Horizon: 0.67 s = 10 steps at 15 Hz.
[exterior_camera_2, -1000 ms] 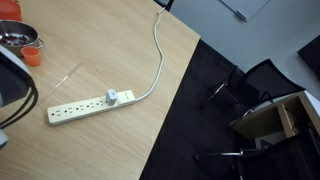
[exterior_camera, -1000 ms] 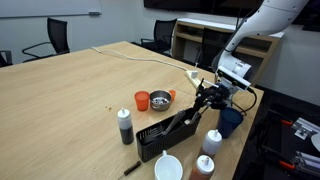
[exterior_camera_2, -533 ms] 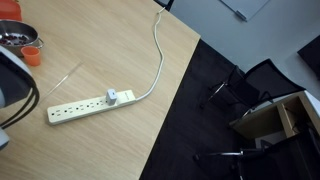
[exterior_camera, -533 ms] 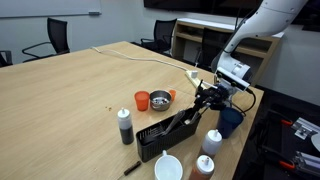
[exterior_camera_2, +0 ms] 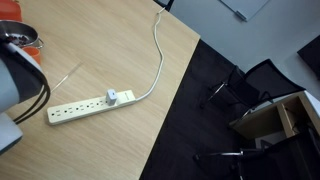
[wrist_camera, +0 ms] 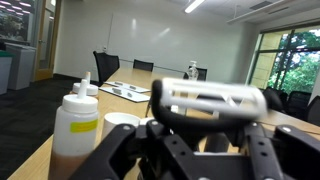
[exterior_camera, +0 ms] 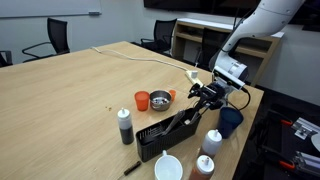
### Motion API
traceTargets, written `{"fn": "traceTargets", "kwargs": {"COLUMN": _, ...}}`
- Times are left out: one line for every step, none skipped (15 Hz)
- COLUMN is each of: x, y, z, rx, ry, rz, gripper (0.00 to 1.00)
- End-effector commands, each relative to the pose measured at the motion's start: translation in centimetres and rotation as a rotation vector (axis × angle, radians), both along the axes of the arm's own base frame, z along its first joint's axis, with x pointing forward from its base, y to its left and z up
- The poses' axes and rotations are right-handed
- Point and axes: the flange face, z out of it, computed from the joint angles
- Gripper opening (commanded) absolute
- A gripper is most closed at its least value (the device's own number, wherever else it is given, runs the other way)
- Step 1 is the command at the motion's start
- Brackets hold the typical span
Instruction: Pick up the peeler from the table and put it in the utensil holder. Pick up the butter knife from the utensil holder and put it on the table.
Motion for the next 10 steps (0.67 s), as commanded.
{"fn": "traceTargets", "kwargs": {"x": 0.85, "y": -0.35, "z": 0.57, "rx": -0.024, "ry": -0.009, "rz": -0.01, "gripper": 0.9}}
{"fn": "traceTargets", "kwargs": {"x": 0.98, "y": -0.36, "z": 0.71, "rx": -0.024, "ry": -0.015, "rz": -0.008, "gripper": 0.96}}
{"fn": "traceTargets", "kwargs": {"x": 1.08, "y": -0.36, "z": 0.79, "rx": -0.025, "ry": -0.018, "rz": -0.006, "gripper": 0.99}}
{"fn": "traceTargets", "kwargs": {"x": 1.16, "y": -0.36, "z": 0.86, "rx": -0.024, "ry": -0.022, "rz": -0.004, "gripper": 1.0}}
{"fn": "traceTargets", "kwargs": {"x": 1.24, "y": -0.4, "z": 0.91, "rx": -0.025, "ry": -0.024, "rz": -0.005, "gripper": 1.0}}
{"fn": "traceTargets", "kwargs": {"x": 1.3, "y": -0.43, "z": 0.96, "rx": -0.025, "ry": -0.025, "rz": -0.006, "gripper": 1.0}}
{"fn": "traceTargets", "kwargs": {"x": 1.34, "y": -0.49, "z": 1.02, "rx": -0.026, "ry": -0.026, "rz": -0.007, "gripper": 1.0}}
{"fn": "traceTargets", "kwargs": {"x": 1.37, "y": -0.55, "z": 1.12, "rx": -0.027, "ry": -0.028, "rz": -0.008, "gripper": 1.0}}
{"fn": "traceTargets", "kwargs": {"x": 1.42, "y": -0.63, "z": 1.23, "rx": -0.029, "ry": -0.031, "rz": -0.008, "gripper": 1.0}}
{"fn": "traceTargets", "kwargs": {"x": 1.49, "y": -0.75, "z": 1.37, "rx": -0.032, "ry": -0.033, "rz": -0.01, "gripper": 1.0}}
